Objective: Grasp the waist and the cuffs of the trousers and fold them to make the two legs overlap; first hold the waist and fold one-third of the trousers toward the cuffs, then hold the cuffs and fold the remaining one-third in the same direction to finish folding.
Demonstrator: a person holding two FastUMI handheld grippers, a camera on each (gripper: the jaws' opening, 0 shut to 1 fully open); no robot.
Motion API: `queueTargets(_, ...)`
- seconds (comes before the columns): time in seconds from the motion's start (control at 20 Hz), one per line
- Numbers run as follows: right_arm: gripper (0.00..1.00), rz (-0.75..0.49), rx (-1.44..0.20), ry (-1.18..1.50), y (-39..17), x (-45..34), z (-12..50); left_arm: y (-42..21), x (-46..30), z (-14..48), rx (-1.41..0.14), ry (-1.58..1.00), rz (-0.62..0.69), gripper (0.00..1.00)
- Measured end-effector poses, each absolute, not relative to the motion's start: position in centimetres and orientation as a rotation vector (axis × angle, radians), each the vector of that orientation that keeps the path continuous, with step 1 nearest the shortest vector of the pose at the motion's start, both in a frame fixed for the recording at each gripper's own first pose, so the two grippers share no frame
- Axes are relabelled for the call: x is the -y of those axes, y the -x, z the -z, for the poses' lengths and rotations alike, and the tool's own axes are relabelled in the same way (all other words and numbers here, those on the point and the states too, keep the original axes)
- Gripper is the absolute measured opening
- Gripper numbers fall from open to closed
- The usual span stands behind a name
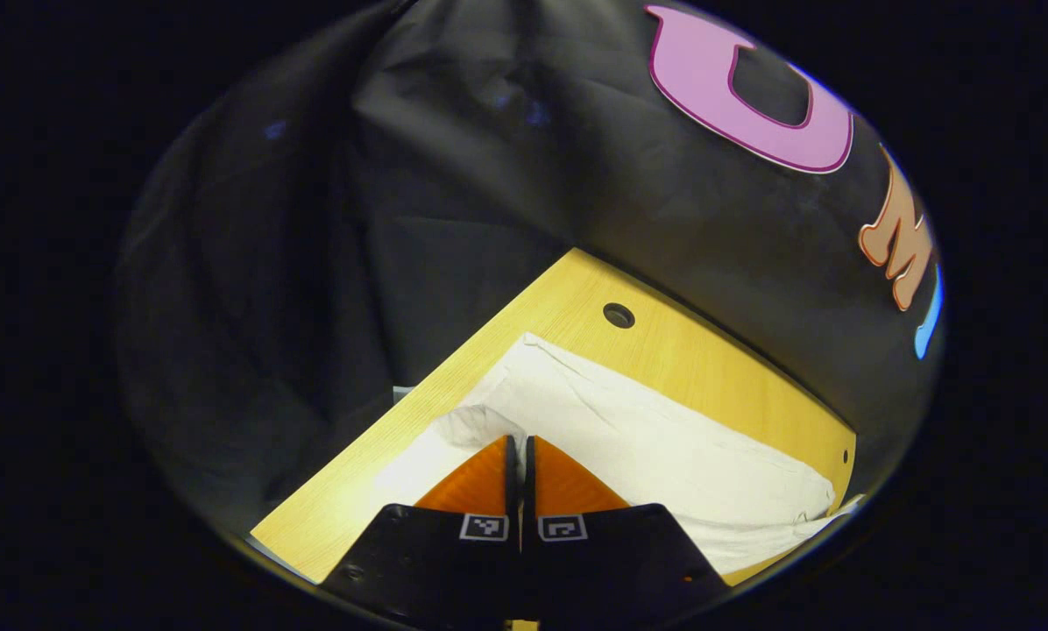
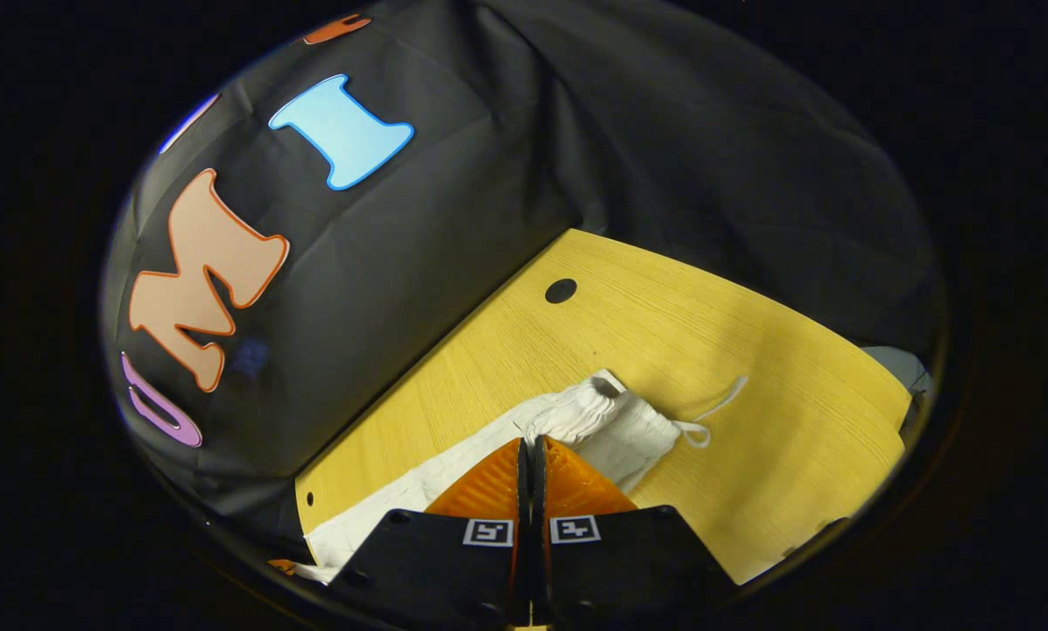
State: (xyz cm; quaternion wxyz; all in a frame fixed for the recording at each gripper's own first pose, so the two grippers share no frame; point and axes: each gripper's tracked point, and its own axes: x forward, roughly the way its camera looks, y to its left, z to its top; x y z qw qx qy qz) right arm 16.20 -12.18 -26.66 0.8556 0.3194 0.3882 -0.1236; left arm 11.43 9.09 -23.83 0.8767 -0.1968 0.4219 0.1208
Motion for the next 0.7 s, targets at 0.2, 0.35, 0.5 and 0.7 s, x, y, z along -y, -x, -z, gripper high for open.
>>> queueTargets(0.2,0.01,0.295,-0.839,-0.689,-20.0,12.1,29.1,-17.0,-7.9,24.9,-0.876,0.434,-0.246,0.0)
queueTargets(0.35,0.01,0.338,-0.878,-0.737,-21.6,12.3,32.2,-19.5,-7.2,27.6,-0.907,0.465,-0.258,0.0)
queueTargets(0.5,0.01,0.361,-0.919,-0.756,-22.8,11.8,34.8,-19.3,-6.9,29.5,-0.946,0.484,-0.28,0.0)
queueTargets(0.7,0.14,0.319,-0.91,-0.743,-23.3,10.4,35.3,-20.2,-5.7,27.9,-0.863,0.562,-0.282,0.25)
